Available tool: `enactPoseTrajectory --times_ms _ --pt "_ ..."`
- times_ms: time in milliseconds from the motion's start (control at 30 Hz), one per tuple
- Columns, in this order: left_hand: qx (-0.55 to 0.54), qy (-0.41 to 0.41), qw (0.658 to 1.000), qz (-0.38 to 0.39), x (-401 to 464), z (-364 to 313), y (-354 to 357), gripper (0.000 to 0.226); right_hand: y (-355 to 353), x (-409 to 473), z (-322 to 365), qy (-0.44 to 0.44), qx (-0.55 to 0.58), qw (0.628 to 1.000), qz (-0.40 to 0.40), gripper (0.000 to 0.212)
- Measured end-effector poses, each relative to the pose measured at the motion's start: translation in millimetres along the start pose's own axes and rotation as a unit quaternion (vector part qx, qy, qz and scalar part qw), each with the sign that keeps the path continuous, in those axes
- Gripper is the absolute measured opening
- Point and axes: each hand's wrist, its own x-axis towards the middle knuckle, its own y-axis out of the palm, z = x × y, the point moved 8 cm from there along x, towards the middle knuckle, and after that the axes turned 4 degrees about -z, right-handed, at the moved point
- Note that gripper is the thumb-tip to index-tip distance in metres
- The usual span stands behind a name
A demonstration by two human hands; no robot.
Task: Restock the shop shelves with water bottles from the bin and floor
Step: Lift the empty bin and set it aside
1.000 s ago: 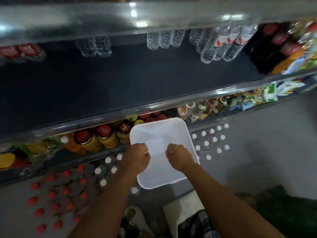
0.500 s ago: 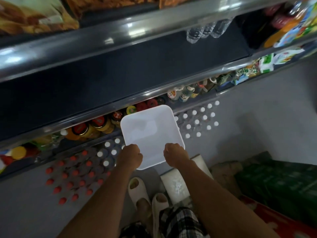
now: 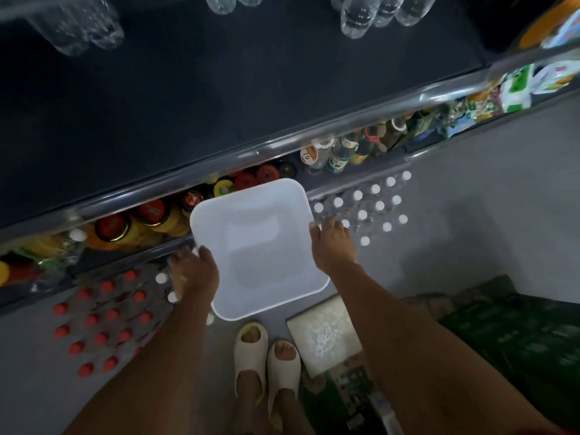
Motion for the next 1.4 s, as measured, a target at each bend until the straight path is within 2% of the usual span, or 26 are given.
enactPoseTrajectory --times_ms 100,200,333,467,633,733,900,1133,1267,1400 --pt "-0.084 -0.042 0.996 -0.005 8 15 17 0.051 22 22 -8 0.009 0.095 0.995 0.036 0.048" --pt "-0.173 -0.126 0.977 0.012 11 32 37 0.056 41 36 -17 0.041 0.173 0.983 0.054 0.058" --pt "-0.234 -0.11 0.966 0.002 11 27 47 0.052 49 33 -19 0.05 0.281 0.958 0.031 0.066" --pt "-0.188 -0.062 0.978 -0.07 1 24 31 0.053 37 22 -25 0.06 0.313 0.948 -0.015 0.065" --pt "-0.215 0.003 0.975 -0.051 -31 -8 6 0.054 1 -14 -48 0.091 0.331 0.938 -0.057 0.064" --pt "-0.19 0.069 0.979 -0.025 -50 -44 -11 0.056 -29 -40 -72 0.128 0.347 0.925 -0.087 0.063" --pt "-0.163 0.2 0.965 0.037 -91 -134 -24 0.054 -79 -78 -127 0.197 0.373 0.896 -0.136 0.064" --pt "-0.134 0.305 0.931 0.145 -146 -238 3 0.058 -131 -119 -208 0.281 0.419 0.838 -0.21 0.066" --pt "-0.112 0.345 0.919 0.156 -185 -290 20 0.057 -156 -129 -252 0.308 0.437 0.809 -0.244 0.068" --pt "-0.112 0.376 0.903 0.176 -215 -342 49 0.055 -176 -118 -300 0.332 0.434 0.799 -0.25 0.077"
